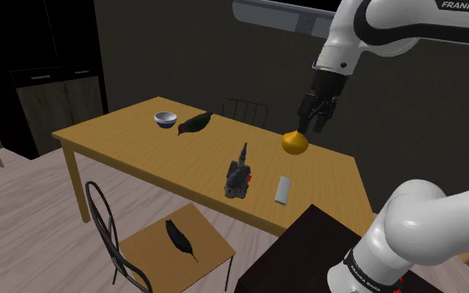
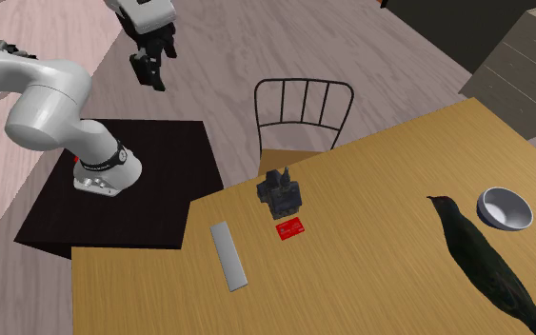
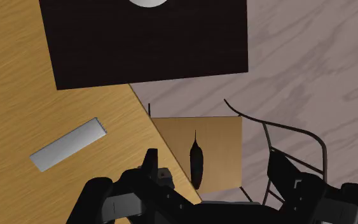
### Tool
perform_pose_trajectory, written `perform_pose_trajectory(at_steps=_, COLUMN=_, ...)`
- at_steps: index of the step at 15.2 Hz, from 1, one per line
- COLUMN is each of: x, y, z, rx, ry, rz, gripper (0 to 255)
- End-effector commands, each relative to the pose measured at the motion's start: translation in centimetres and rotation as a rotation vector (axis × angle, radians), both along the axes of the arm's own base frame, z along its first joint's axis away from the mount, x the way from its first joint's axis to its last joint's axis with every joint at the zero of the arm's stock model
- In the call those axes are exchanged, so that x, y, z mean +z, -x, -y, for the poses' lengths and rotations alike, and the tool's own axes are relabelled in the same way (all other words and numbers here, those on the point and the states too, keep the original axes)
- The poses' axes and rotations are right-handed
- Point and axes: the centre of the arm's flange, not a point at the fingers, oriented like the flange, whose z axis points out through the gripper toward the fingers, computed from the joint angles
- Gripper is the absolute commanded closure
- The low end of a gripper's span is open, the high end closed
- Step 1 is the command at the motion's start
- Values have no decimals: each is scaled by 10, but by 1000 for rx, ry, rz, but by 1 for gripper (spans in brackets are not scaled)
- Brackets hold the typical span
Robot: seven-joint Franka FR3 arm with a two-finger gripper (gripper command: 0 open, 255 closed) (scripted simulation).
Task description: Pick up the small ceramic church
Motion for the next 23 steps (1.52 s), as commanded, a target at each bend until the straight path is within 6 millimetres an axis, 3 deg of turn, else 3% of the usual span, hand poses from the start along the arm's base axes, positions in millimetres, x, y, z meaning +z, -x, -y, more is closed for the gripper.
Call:
perform_pose_trajectory(at_steps=1, x=0, y=0, z=0, rx=0, ry=0, rz=0, gripper=0)
perform_pose_trajectory(at_steps=12, x=-77, y=-97, z=58, rx=552, ry=113, rz=-26, gripper=0)
perform_pose_trajectory(at_steps=18, x=-118, y=-159, z=69, rx=853, ry=174, rz=-40, gripper=0)
perform_pose_trajectory(at_steps=23, x=-153, y=-211, z=66, rx=1103, ry=226, rz=-52, gripper=0)
